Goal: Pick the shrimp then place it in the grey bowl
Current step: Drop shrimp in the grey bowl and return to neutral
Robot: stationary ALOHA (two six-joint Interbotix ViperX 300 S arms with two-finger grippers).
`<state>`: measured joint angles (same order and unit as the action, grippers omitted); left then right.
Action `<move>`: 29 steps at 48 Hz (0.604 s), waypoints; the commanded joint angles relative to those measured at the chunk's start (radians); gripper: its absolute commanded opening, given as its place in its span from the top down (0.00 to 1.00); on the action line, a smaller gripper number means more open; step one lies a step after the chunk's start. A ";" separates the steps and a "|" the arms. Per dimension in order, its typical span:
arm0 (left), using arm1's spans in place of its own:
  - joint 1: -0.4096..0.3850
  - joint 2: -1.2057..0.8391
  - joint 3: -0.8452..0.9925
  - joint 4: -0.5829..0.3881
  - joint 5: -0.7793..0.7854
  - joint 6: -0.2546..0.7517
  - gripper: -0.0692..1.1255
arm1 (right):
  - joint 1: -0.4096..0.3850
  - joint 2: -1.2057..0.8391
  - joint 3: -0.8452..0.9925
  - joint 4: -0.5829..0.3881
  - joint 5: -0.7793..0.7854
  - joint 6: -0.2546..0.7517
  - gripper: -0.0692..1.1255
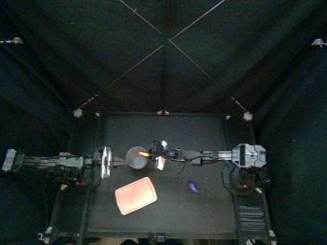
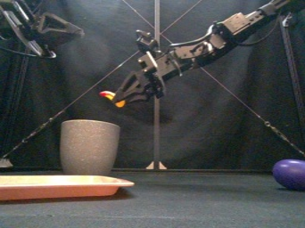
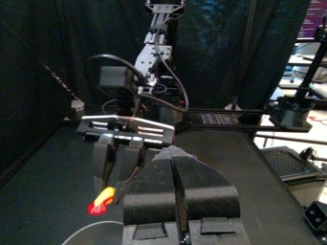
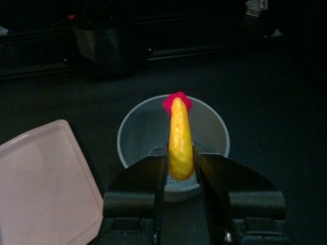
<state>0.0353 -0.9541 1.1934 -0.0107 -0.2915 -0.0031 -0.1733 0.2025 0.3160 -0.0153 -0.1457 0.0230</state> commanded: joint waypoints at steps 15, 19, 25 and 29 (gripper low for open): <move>-0.002 0.003 -0.002 0.000 -0.009 0.000 0.94 | 0.012 0.026 -0.086 0.002 -0.009 0.002 0.27; -0.002 0.003 -0.002 0.000 -0.011 0.000 0.94 | 0.015 0.026 -0.083 0.003 -0.009 0.002 0.25; -0.002 0.003 -0.002 0.000 -0.011 0.000 0.94 | 0.018 0.018 -0.075 0.002 -0.009 0.002 0.25; -0.002 0.003 -0.002 0.000 -0.009 0.000 0.94 | 0.020 -0.008 -0.051 0.002 -0.017 0.000 0.25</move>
<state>0.0353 -0.9541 1.2057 -0.0107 -0.2915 -0.0046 -0.1549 0.2516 0.2638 -0.0138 -0.1503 0.0245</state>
